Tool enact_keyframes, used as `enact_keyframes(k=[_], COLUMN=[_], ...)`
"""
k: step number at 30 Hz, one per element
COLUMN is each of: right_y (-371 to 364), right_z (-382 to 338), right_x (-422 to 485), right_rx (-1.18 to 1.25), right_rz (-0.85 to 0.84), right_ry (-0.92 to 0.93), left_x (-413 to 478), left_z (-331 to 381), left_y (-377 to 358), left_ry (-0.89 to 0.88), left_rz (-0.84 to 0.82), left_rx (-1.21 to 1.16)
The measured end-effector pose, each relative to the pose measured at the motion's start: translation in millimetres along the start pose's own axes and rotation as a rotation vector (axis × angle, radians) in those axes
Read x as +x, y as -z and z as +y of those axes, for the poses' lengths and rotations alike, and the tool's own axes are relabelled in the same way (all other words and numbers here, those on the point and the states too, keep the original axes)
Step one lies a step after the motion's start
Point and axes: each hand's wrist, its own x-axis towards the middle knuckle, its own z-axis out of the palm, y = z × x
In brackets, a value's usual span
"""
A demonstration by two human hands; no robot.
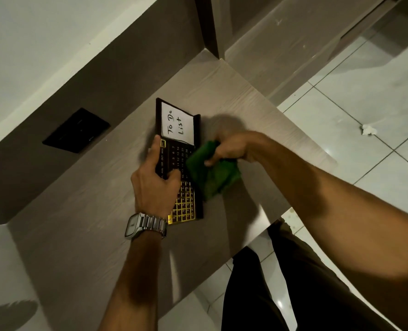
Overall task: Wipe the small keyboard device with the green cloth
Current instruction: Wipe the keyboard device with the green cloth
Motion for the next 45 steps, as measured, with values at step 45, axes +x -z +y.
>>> enact_keyframes(k=[45], right_y=[-51], right_z=[19], right_x=[-7], right_rx=[-0.134], right_rz=[0.123], right_ry=[0.118], left_x=[-12], left_z=[-16], left_y=[3], left_ry=[0.007], left_rz=[0.029], left_rx=[0.07])
